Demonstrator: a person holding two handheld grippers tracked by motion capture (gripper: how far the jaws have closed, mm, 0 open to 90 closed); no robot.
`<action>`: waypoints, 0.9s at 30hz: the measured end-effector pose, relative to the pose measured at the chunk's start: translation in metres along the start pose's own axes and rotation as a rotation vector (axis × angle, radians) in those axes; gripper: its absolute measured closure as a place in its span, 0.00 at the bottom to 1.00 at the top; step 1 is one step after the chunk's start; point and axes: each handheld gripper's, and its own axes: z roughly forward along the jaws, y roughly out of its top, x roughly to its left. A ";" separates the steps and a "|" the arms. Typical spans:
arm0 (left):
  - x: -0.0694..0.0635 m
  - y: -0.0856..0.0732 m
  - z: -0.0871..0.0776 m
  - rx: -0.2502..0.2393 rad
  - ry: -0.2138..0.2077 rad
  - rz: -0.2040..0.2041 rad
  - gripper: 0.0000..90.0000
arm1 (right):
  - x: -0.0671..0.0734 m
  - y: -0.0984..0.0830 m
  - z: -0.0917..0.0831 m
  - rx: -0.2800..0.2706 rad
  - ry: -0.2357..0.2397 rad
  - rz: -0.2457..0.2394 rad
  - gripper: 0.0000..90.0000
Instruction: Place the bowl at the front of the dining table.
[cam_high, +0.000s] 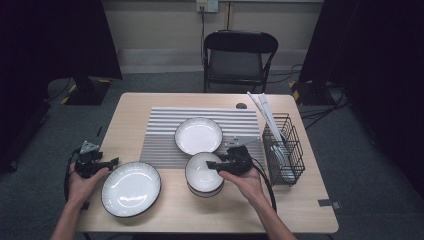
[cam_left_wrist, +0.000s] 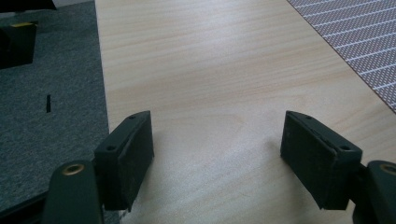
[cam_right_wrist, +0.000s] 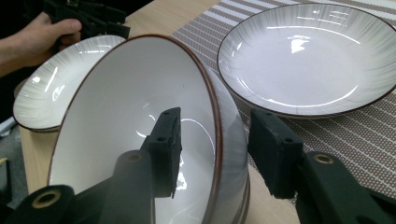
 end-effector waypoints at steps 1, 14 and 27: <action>0.000 0.000 0.000 0.000 0.000 0.000 0.28 | 0.000 0.000 0.000 0.001 -0.006 -0.003 0.60; 0.000 0.000 0.000 0.000 0.000 0.001 0.28 | 0.002 -0.001 0.003 0.003 -0.056 -0.025 0.78; 0.000 0.000 0.000 -0.001 0.000 0.001 0.28 | 0.005 0.001 0.004 -0.018 -0.103 -0.095 0.89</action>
